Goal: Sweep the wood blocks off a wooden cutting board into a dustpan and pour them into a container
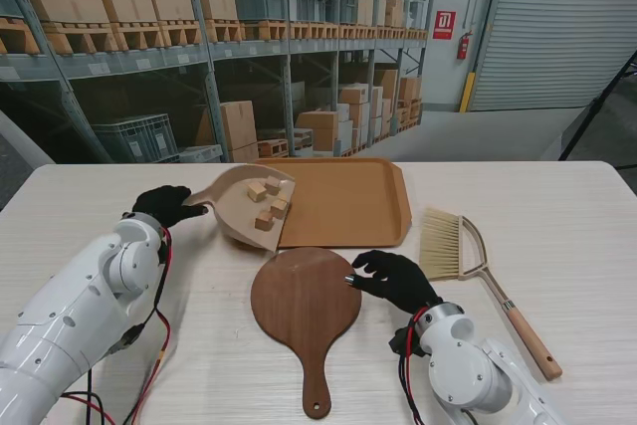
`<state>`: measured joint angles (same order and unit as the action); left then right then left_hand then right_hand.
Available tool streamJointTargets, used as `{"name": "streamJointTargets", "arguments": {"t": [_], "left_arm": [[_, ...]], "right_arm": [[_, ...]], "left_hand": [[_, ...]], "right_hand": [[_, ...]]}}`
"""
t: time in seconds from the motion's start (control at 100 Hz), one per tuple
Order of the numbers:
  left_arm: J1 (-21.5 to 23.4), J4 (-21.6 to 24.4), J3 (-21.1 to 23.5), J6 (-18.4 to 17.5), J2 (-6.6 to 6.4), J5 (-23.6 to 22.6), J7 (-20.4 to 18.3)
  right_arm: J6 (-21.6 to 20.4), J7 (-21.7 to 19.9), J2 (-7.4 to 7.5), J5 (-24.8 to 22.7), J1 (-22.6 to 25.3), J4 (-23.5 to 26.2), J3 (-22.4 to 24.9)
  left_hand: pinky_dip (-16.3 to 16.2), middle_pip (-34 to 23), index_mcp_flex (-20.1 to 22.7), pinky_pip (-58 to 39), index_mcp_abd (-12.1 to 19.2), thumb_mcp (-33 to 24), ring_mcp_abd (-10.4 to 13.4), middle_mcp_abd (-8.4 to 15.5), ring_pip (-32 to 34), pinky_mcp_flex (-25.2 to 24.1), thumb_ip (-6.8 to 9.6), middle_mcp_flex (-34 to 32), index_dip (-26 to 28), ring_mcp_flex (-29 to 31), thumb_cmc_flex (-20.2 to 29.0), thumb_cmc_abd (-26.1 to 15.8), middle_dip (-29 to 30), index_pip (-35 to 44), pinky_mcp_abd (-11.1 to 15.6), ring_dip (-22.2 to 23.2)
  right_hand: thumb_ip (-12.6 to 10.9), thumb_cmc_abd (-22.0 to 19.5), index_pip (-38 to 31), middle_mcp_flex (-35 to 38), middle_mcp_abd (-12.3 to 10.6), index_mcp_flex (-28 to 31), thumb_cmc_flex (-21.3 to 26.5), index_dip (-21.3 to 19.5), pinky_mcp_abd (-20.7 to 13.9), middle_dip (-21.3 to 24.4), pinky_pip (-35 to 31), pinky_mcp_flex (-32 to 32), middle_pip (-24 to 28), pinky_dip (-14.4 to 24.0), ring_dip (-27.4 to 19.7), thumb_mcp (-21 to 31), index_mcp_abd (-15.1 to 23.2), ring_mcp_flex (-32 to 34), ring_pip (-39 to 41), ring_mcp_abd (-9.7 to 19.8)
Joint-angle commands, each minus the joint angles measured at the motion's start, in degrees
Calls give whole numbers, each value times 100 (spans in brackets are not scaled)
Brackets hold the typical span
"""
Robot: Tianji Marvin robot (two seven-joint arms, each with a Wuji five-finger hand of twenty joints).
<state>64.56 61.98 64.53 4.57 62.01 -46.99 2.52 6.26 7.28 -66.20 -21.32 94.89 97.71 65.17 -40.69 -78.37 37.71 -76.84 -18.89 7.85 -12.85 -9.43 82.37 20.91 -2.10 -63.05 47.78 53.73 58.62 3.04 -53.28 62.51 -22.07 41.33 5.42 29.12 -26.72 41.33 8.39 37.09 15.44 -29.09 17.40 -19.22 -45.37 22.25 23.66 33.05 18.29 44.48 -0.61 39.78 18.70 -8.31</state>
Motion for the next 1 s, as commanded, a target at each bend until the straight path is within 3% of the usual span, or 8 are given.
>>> {"name": "streamJointTargets", "arguments": {"t": [0.0,0.6,0.99], "left_arm": [[-92,100,12,-38,-40,-85,-119],[111,484,305,31,-142,-701,-191],[1111,1328,1326,7,-160,-1037,-54]], "right_arm": [[17,-81,-17,8,52,14,-18],[83,-113,-14,26,59,85,-31],[82,-104,-16,24,61,106,-19]], "left_hand": [[-152,-429,318,-232,-421,-670,1004,891,126,4,137,-291,-113,343,1000,-736,32,162,19,-66],[-152,-469,252,-238,-459,-684,1016,913,145,10,155,-243,-202,326,1058,-771,75,173,-18,-120],[-151,-474,237,-238,-430,-670,1036,929,148,12,142,-240,-206,322,1045,-809,87,197,-7,-136]], "right_hand": [[-123,-47,-63,39,-103,-121,-44,29,202,-66,100,7,52,120,113,-75,175,104,96,62],[-123,-47,-63,35,-98,-124,-38,27,196,-66,99,5,54,119,111,-70,170,97,96,53],[-125,-51,-61,32,-105,-121,-37,29,199,-64,100,3,51,117,111,-72,175,100,97,48]]}}
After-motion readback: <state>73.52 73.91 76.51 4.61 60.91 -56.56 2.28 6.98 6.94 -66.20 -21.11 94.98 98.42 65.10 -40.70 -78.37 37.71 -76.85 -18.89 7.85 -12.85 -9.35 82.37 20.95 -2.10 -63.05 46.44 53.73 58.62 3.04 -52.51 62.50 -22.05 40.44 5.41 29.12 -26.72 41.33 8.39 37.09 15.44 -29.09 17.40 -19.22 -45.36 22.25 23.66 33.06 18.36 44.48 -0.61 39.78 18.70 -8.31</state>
